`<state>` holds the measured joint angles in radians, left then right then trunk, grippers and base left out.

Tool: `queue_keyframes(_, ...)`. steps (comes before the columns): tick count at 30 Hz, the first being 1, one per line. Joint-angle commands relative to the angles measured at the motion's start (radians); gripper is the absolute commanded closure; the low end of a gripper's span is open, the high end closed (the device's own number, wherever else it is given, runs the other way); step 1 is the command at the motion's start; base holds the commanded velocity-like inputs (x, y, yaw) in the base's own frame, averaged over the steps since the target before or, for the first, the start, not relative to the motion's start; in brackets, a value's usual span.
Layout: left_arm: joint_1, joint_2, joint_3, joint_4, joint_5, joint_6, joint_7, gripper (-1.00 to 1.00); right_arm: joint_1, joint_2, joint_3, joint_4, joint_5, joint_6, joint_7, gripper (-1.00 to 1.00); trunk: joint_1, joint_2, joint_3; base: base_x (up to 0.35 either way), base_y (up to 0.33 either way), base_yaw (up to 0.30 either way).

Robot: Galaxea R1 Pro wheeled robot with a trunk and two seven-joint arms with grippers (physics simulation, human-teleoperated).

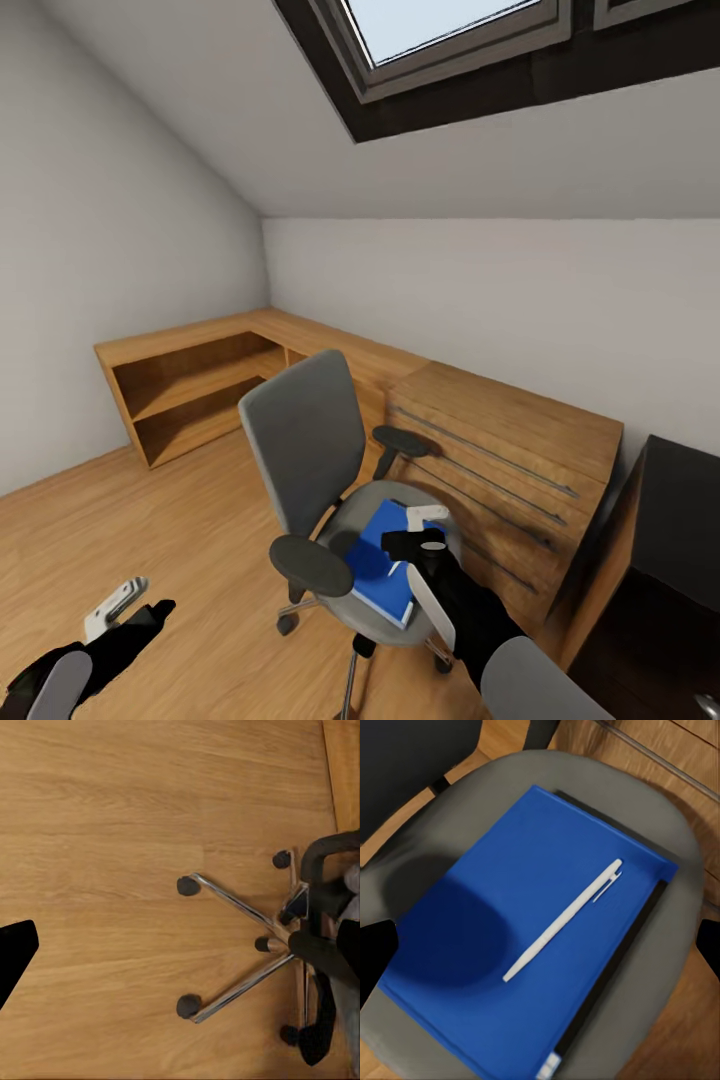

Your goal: In the bedroom, organize the workspace by keeping the computer under the desk, ensuring the monitor is on the desk, placing the keyboard on the desk next to the monitor, placing the mouse on the desk next to the keyboard, moving the folder from the swivel chair onto the desk next to the mouse, stacking the notebook on top of the folder with the pen on top of the notebook, and positioning the swivel chair next to the desk.

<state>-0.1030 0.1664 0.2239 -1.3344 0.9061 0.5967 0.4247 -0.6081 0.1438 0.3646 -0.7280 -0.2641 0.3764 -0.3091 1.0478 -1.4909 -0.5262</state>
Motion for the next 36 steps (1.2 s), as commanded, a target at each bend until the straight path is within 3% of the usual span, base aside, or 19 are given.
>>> queue_keyframes(1, -0.022, -0.005, -0.001, -0.036, 0.048, 0.015, 0.021, -1.00, -0.001, -0.003, 0.000, -0.002, -0.010, 0.004, -0.010, -1.00, 0.004, -0.008, -0.004, 0.000, 0.000, 0.000)
queue_keyframes(5, -0.038, -0.020, 0.000, -0.080, 0.079, 0.024, 0.036, -1.00, -0.001, -0.007, -0.004, -0.004, -0.010, 0.003, -0.008, -1.00, 0.019, -0.036, -0.017, 0.000, 0.000, 0.000)
queue_keyframes(12, -0.044, -0.014, 0.019, -0.094, 0.080, 0.025, 0.039, -1.00, -0.004, -0.014, -0.004, -0.002, -0.005, 0.001, -0.005, -1.00, 0.046, -0.085, -0.039, 0.000, 0.000, 0.000)
queue_keyframes(13, -0.044, -0.005, 0.046, -0.097, 0.081, 0.025, 0.038, -1.00, -0.031, -0.023, -0.006, 0.019, -0.006, 0.002, -0.008, -1.00, 0.050, -0.092, -0.042, 0.000, 0.000, 0.000)
queue_keyframes(15, -0.044, -0.003, 0.053, -0.097, 0.081, 0.025, 0.038, -1.00, -0.069, -0.032, -0.012, 0.052, -0.008, 0.002, -0.009, -1.00, 0.058, -0.106, -0.048, 0.000, 0.000, 0.000)
queue_keyframes(18, -0.044, -0.001, 0.062, -0.099, 0.082, 0.025, 0.037, -1.00, -0.183, -0.045, -0.049, 0.176, -0.017, 0.002, -0.006, -1.00, 0.069, -0.127, -0.058, 0.000, 0.000, 0.000)
queue_keyframes(19, -0.044, -0.001, 0.065, -0.101, 0.082, 0.025, 0.037, -1.00, -0.304, -0.049, -0.118, 0.337, -0.040, 0.000, -0.003, -1.00, 0.073, -0.134, -0.061, 0.000, 0.000, 0.000)
queue_keyframes(20, -0.044, -0.001, 0.066, -0.102, 0.082, 0.025, 0.037, -1.00, -0.372, -0.051, -0.170, 0.423, -0.062, -0.005, -0.002, -1.00, 0.077, -0.141, -0.064, 0.000, 0.000, 0.000)
queue_keyframes(22, -0.044, -0.001, 0.068, -0.103, 0.082, 0.026, 0.037, -1.00, -0.409, -0.050, -0.201, 0.468, -0.079, -0.004, -0.003, -1.00, 0.084, -0.155, -0.070, 0.000, 0.000, 0.000)
queue_keyframes(26, -0.044, -0.002, 0.069, -0.103, 0.082, 0.027, 0.037, -1.00, -0.441, -0.030, -0.232, 0.516, -0.094, 0.003, -0.008, -1.00, 0.100, -0.183, -0.083, 0.000, 0.000, 0.000)
queue_keyframes(28, -0.044, -0.002, 0.069, -0.103, 0.082, 0.028, 0.037, -1.00, -0.447, 0.009, -0.242, 0.592, -0.115, 0.005, -0.009, -1.00, 0.107, -0.197, -0.089, 0.000, 0.000, 0.000)
queue_keyframes(36, -0.044, -0.006, 0.068, -0.103, 0.082, 0.031, 0.037, -1.00, -0.448, 0.023, -0.243, 0.655, -0.175, 0.003, -0.010, -1.00, 0.138, -0.253, -0.114, 0.000, 0.000, 0.011)
